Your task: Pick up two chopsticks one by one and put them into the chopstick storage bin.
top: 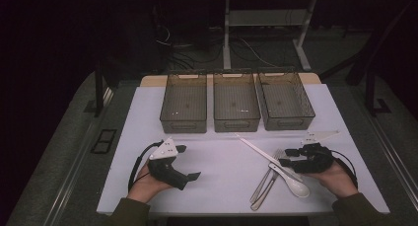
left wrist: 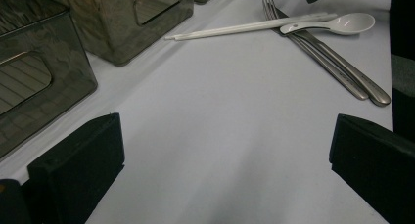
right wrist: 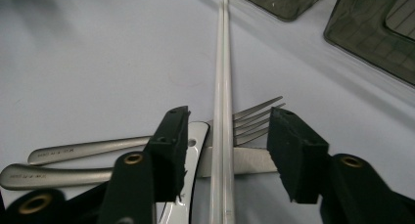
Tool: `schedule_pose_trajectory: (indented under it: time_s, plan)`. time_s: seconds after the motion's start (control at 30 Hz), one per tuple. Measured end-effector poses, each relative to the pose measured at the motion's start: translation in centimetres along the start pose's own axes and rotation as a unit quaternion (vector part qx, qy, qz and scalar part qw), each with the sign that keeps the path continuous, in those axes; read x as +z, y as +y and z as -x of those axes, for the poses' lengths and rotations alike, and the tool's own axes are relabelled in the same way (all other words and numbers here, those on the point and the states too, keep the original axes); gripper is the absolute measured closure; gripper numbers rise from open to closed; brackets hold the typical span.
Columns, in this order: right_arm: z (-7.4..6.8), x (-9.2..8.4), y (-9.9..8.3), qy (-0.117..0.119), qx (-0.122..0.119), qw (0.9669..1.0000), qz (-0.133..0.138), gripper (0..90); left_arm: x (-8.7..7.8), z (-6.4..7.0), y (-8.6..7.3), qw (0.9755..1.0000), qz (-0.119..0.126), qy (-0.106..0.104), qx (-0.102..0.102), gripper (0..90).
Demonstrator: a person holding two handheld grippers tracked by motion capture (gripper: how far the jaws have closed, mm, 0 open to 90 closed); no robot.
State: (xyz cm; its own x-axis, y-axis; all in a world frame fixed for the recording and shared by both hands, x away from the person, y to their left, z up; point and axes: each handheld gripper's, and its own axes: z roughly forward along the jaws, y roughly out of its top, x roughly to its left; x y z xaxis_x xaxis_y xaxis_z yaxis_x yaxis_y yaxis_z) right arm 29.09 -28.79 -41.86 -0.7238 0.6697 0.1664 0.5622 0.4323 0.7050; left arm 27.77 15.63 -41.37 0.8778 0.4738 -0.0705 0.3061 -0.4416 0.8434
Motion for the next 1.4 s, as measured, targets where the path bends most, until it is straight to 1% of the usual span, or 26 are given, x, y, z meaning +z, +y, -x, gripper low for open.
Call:
schedule_pose_trajectory:
  time_s: [0.07,0.2,0.3,0.37,0.53,0.7,0.83,0.87,0.9,0.93,1.07,1.27,1.4]
  plan:
    - [0.1,0.2,0.1,0.001,0.002,1.0000,-0.004,58.3,0.0,0.0,0.0,1.0000,-0.004,-0.001,0.005,0.0]
    - [0.0,0.5,0.2,0.003,-0.002,0.9999,-0.009,65.9,0.0,0.0,0.0,1.0000,-0.002,0.000,0.003,0.0]
    - [-0.1,0.7,0.2,0.004,-0.006,0.9998,-0.021,72.2,0.0,0.0,0.0,1.0000,-0.003,0.000,0.005,0.0]
    - [-0.1,0.9,0.1,0.002,-0.007,0.9996,-0.027,73.7,0.0,0.0,0.0,1.0000,-0.002,0.000,0.003,0.0]
    - [0.0,1.3,0.0,-0.005,-0.010,0.9991,-0.040,75.6,0.0,0.1,0.0,1.0000,-0.001,0.000,0.002,0.0]
    - [0.0,1.7,-0.1,-0.011,-0.014,0.9986,-0.051,78.0,0.0,0.0,0.0,1.0000,-0.005,0.000,0.005,0.0]
    - [0.1,1.9,-0.2,-0.014,-0.015,0.9984,-0.053,79.1,0.0,0.0,0.0,1.0000,-0.005,0.000,0.005,0.0]
    - [0.1,1.9,-0.2,-0.013,-0.015,0.9983,-0.054,79.3,0.1,0.1,0.0,1.0000,-0.002,0.000,0.002,0.0]
    - [0.0,1.9,-0.2,-0.015,-0.017,0.9982,-0.056,79.8,0.0,0.0,0.0,1.0000,-0.005,-0.001,0.005,0.0]
    - [0.0,1.9,-0.2,-0.017,-0.016,0.9981,-0.058,79.8,0.1,0.1,0.0,1.0000,-0.002,-0.001,0.002,0.0]
    - [0.0,1.9,-0.3,-0.016,-0.016,0.9980,-0.058,79.7,0.0,0.1,0.0,1.0000,-0.005,-0.001,0.006,0.0]
    - [0.1,2.2,-0.4,-0.022,-0.023,0.9973,-0.066,79.8,0.1,0.1,0.0,1.0000,-0.005,-0.003,0.005,0.0]
    - [0.0,2.2,-0.4,-0.022,-0.021,0.9971,-0.069,79.7,0.2,0.1,0.0,1.0000,-0.006,-0.004,0.005,0.0]
